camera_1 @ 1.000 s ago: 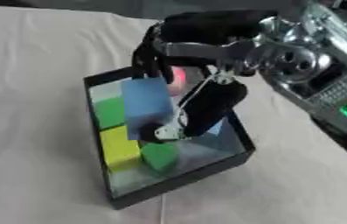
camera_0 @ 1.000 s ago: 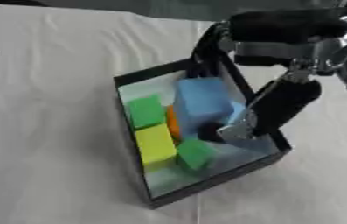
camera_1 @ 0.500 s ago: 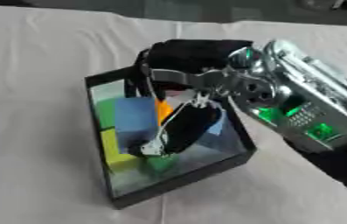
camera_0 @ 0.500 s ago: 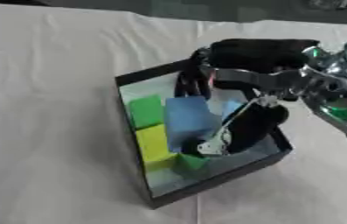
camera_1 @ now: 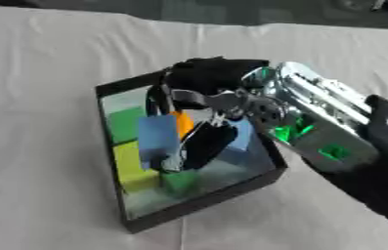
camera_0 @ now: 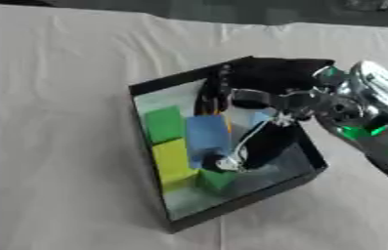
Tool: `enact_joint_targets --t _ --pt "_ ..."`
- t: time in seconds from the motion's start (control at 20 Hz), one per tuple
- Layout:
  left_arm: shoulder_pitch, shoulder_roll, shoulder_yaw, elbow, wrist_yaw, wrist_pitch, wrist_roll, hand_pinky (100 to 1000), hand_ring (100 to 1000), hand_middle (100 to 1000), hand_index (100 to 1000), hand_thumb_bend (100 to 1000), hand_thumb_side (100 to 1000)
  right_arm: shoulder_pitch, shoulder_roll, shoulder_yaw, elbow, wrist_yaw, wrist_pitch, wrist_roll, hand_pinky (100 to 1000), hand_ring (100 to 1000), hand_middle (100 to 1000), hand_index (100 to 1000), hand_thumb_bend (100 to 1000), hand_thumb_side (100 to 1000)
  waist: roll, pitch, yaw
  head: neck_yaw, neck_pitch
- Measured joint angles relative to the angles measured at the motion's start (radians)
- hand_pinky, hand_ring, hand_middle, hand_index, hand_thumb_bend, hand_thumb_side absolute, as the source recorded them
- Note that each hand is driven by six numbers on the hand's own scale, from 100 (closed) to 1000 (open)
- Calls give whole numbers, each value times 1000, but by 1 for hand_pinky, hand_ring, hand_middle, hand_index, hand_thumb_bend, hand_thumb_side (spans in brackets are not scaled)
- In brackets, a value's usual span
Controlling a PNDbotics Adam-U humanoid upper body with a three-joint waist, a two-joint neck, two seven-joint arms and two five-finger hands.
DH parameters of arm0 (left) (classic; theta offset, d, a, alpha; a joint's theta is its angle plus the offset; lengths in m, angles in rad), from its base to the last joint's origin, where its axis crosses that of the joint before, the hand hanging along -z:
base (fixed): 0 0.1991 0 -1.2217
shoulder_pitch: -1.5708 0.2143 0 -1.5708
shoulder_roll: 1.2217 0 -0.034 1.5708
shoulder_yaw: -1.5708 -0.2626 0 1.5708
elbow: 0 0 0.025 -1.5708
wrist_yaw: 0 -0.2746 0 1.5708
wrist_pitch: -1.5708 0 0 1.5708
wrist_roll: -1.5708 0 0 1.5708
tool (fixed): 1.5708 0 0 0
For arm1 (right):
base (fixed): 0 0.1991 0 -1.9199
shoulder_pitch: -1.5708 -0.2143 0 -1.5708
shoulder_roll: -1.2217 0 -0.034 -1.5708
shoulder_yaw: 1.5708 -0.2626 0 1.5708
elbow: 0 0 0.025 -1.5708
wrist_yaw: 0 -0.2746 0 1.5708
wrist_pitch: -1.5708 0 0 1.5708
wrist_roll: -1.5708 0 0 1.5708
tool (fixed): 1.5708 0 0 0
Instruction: Pick up objects on the table and place them in the box.
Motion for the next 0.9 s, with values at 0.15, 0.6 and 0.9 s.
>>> enact_joint_targets --t 0.15,0.6,0.9 --pt "0 -6 0 0 0 0 0 616 739 711 789 392 699 1 3 7 20 19 -20 3 807 764 738 840 439 420 0 0 0 0 0" --pt "0 -6 0 0 0 2 -2 616 739 713 789 391 700 10 3 -7 23 51 -41 19 830 782 758 898 422 245 1 0 -2 0 0" --pt "10 -6 1 0 0 3 3 617 739 713 789 390 696 57 -32 -183 -80 -51 6 -121 816 733 735 870 282 100 5 -9 -19 14 -1"
